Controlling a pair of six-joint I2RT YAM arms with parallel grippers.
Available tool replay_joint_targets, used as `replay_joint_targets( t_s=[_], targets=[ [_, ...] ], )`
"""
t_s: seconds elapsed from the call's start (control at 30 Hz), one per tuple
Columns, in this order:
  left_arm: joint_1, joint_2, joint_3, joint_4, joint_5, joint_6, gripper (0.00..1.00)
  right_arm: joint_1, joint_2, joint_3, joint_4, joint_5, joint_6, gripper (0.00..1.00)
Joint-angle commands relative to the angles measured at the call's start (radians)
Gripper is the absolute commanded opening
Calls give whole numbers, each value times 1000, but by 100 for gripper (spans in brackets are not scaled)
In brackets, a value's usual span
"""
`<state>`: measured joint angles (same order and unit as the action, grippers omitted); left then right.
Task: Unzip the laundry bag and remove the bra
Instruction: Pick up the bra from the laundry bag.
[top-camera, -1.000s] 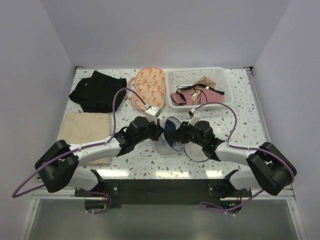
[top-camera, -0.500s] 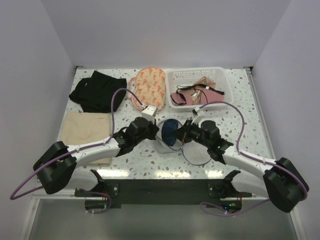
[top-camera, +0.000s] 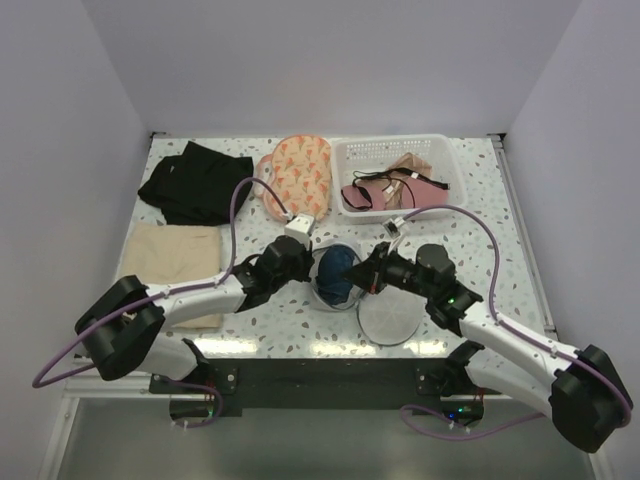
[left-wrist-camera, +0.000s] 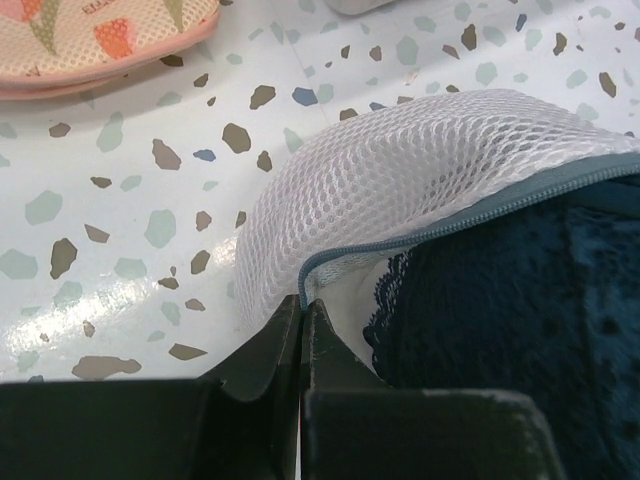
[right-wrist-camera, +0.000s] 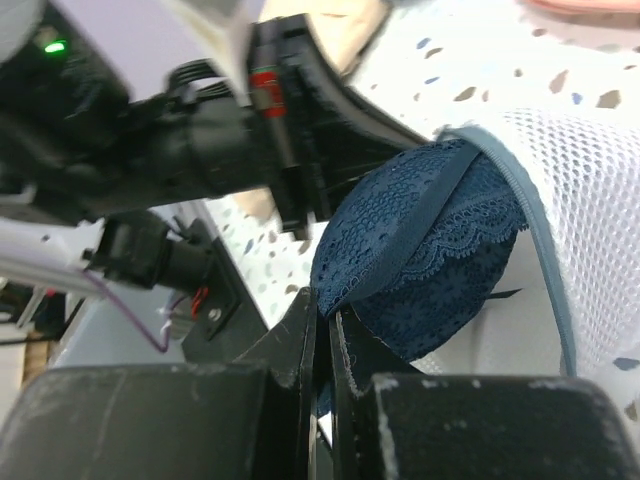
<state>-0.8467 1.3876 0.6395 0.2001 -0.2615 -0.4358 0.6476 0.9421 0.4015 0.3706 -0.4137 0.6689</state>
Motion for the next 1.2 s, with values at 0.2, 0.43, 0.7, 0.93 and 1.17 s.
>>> replay_joint_targets(
  t_s=[0.2, 0.43, 0.7, 0.93, 1.17],
  targets=[
    [-3, 54, -3, 32, -39, -21, 0, 0, -63, 16, 136, -184, 23, 0],
    [-3, 82, -12, 33, -51, -30, 0, 0, -121, 34, 84, -136, 3, 0],
    [-2, 61, -23, -43, -175, -89, 0, 0, -267, 37, -68, 41, -52, 0],
    [26, -33, -79, -160, -271, -181, 0, -2, -356, 27, -150, 182, -78, 0],
    [67, -142, -139, -240, -311, -228, 0, 0, -373, 0, -119, 234, -55, 0]
  ],
)
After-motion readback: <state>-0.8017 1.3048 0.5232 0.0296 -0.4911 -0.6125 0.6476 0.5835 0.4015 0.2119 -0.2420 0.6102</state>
